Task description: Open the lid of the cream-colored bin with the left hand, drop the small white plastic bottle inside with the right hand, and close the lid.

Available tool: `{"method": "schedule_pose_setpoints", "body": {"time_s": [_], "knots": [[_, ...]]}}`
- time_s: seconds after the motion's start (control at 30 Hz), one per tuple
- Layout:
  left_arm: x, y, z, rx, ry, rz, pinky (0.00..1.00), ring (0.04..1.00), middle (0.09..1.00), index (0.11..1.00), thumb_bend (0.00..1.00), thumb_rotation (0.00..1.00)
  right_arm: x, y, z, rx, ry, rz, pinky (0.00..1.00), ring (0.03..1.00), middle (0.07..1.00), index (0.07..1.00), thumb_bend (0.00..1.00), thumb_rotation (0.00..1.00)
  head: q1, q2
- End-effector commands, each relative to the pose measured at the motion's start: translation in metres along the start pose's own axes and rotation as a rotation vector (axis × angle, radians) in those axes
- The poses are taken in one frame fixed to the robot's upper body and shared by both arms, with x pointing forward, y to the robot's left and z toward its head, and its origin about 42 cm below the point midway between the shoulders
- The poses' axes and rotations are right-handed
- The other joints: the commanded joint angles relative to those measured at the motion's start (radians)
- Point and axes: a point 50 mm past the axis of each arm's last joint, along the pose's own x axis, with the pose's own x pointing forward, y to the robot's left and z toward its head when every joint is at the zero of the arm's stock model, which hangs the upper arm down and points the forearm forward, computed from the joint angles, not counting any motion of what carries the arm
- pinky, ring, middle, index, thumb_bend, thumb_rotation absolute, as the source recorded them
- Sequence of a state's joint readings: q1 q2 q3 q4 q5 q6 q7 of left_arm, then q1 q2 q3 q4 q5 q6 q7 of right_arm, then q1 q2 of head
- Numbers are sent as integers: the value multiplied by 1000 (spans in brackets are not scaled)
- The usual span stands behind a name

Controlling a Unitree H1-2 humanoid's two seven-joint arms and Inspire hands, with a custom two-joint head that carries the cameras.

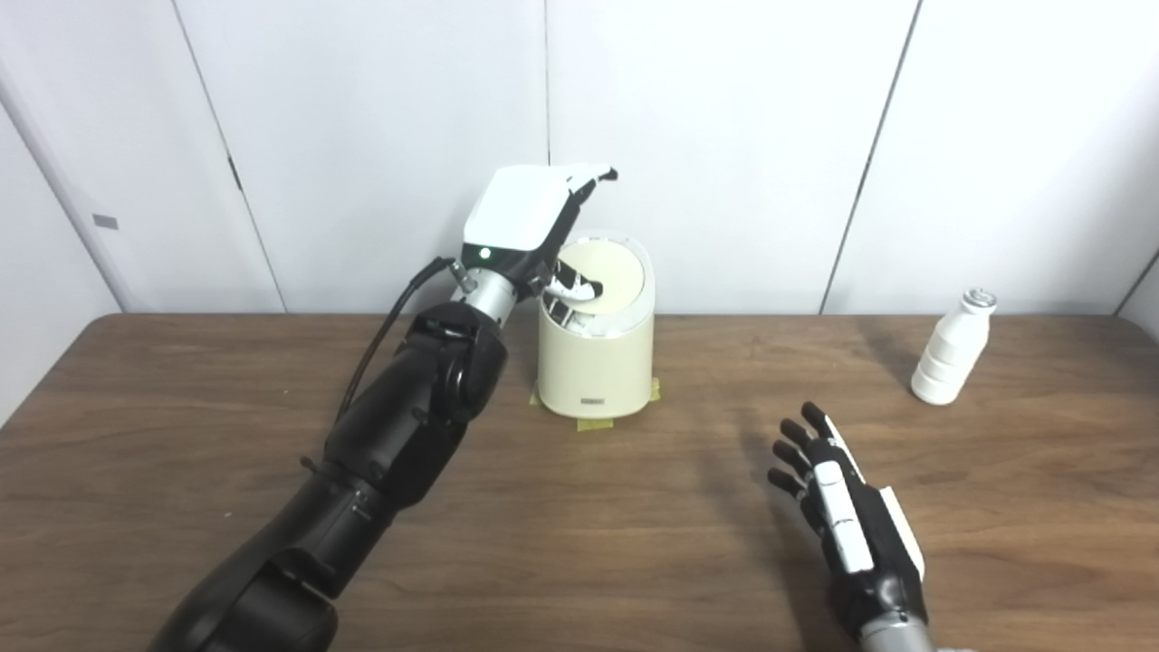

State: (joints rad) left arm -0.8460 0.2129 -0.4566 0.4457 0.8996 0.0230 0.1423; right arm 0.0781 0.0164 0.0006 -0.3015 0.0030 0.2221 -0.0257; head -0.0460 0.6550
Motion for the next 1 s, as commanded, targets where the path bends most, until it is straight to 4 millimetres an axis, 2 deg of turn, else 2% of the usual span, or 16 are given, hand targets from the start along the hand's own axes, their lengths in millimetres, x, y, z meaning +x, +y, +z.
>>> {"method": "schedule_pose_setpoints", "body": {"time_s": [0.0,0.73,0.97], "knots": [[16,20,3,54,-38,32,784,849,873,884,1000,52,7,5,21,1,-88,7,836,897,910,951,590,866,1,0],[12,21,-5,154,-22,-62,824,861,871,911,1000,34,13,4,22,7,-98,8,851,907,912,953,581,855,2,-6],[13,28,-4,133,-23,-42,798,848,869,912,1000,50,13,4,22,4,-99,7,842,903,910,949,576,865,1,-8]]}}
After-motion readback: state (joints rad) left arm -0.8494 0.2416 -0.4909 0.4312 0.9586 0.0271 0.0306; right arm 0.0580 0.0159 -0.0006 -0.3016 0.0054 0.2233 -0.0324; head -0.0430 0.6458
